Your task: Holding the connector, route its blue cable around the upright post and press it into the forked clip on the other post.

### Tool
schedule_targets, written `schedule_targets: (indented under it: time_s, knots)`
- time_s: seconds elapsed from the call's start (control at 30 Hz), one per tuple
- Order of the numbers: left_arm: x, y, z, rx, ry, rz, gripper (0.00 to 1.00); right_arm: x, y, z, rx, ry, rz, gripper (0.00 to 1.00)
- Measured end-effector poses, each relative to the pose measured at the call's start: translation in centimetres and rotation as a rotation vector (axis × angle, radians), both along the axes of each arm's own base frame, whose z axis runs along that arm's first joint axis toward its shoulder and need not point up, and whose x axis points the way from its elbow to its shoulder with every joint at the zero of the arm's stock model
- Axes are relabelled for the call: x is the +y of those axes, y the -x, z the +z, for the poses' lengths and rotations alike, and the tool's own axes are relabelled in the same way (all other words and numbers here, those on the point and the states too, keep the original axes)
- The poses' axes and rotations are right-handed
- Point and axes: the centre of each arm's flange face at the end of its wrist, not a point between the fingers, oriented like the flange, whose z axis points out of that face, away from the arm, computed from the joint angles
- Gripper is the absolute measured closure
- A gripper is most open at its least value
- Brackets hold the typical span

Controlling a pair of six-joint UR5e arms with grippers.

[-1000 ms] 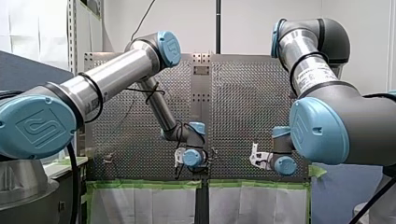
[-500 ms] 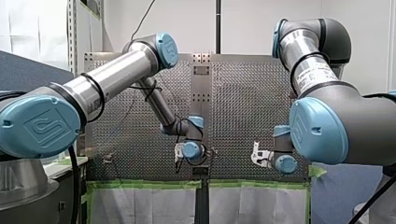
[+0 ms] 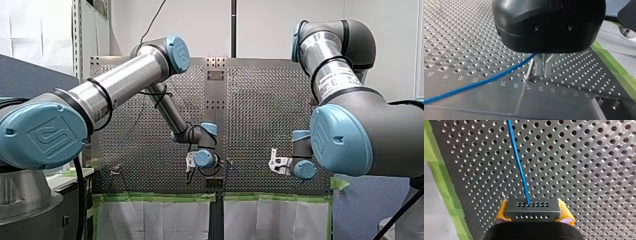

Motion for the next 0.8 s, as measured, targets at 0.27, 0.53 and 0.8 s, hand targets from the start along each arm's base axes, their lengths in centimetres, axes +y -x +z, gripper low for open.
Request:
schedule_targets:
  time_s: [0.27,0.53,0.8]
  knots:
    - [0.1,0.6,-0.3,0.027,-0.045,-0.008,0.49,0.1,0.0,-0.1,0.004,-0.008,0.002,1.00]
    - [0.4,1.2,-0.5,0.070,-0.093,-0.011,0.00,0.1,0.0,-0.1,0.005,-0.014,0.005,1.00]
    - [0.5,2.2,-0.4,0.112,-0.140,0.005,0.00,0.2,0.0,-0.2,0.008,-0.023,0.005,1.00]
